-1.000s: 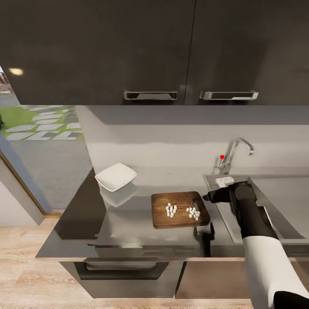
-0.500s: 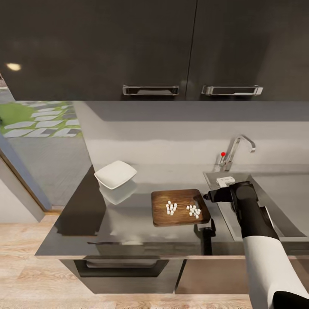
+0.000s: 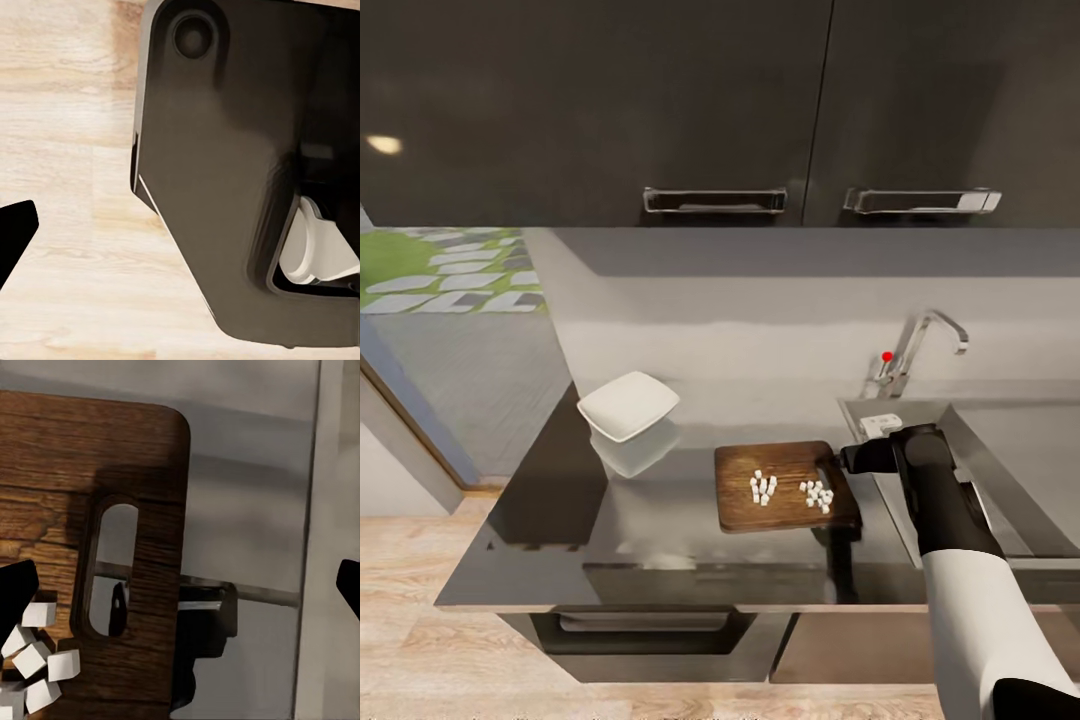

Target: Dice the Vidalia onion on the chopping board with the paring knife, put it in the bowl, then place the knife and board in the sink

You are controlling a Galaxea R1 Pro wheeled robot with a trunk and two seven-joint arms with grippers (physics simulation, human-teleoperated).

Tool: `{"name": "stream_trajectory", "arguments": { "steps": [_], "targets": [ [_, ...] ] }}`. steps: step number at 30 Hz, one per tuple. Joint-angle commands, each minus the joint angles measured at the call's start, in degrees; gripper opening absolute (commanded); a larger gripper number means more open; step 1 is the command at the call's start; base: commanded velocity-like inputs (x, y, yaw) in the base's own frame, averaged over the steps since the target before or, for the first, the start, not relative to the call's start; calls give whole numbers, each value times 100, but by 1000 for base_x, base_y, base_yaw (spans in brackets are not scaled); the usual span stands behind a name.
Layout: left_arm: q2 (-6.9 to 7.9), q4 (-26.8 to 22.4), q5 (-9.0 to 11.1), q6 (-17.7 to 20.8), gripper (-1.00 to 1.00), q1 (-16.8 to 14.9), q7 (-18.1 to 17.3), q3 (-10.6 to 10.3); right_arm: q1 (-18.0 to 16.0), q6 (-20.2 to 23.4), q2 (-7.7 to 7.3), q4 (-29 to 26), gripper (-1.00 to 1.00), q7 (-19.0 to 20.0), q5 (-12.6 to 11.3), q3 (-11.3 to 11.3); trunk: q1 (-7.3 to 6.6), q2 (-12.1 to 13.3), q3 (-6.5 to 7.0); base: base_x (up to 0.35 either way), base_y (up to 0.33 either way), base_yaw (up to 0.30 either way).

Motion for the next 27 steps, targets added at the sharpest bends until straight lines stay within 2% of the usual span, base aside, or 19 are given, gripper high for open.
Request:
{"name": "stream_trajectory", "arguments": {
  "steps": [1,24,27],
  "targets": [
    [-3,28,61,-39,100,-11,-38,-46,-5,11,2,-2,100,58,56,-5,3,-12,-21,10,6,0],
    [-3,28,61,-39,100,-12,-38,-46,-5,-72,2,132,100,58,56,-2,3,-12,-234,1,0,0],
    [-10,28,61,-39,100,-13,-38,-46,-5,-72,1,132,100,58,56,-3,3,-12,-262,142,0,0]
  ]
}}
